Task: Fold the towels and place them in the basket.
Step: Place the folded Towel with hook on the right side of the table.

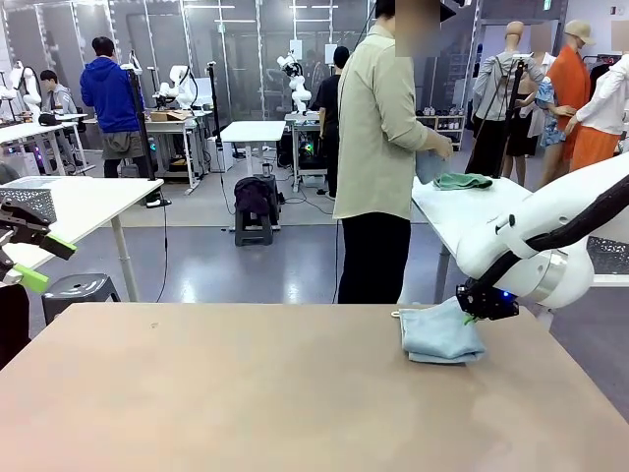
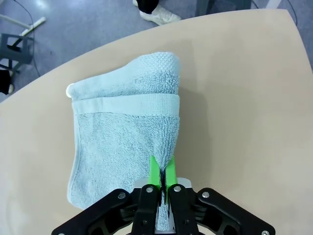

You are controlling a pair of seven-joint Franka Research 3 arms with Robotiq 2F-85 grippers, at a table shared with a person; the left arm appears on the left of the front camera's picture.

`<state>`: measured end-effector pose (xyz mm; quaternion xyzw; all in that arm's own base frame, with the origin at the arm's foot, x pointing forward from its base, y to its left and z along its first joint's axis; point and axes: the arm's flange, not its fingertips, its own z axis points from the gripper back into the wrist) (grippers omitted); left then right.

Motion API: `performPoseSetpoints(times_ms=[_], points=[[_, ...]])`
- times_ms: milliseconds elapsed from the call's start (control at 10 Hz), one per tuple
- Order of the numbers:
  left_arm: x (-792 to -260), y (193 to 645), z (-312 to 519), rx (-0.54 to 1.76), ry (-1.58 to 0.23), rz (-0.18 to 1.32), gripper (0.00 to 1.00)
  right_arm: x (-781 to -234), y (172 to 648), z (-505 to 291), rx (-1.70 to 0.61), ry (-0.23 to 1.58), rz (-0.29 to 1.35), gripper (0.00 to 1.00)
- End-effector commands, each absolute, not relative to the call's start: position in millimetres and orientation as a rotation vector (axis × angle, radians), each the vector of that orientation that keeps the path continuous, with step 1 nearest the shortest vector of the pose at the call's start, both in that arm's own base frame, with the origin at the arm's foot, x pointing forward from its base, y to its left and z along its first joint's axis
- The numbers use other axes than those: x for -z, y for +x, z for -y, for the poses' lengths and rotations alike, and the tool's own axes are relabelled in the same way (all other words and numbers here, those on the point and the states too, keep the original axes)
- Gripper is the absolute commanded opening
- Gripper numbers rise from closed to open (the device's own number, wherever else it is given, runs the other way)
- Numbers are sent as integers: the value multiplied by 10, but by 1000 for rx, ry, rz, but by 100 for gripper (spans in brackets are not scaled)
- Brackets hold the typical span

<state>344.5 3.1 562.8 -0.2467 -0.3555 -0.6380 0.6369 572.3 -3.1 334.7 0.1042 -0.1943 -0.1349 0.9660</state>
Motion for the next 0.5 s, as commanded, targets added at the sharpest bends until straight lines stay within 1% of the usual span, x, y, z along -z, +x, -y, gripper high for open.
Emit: performPoseSetpoints(times_ms=[0, 400], points=[[-5645, 3445, -27, 1474, -582, 841, 77, -3355, 5711, -1, 277, 219, 393, 5], [-5645, 3445, -27, 1474, -582, 841, 77, -3355, 5711, -1, 277, 219, 393, 5]])
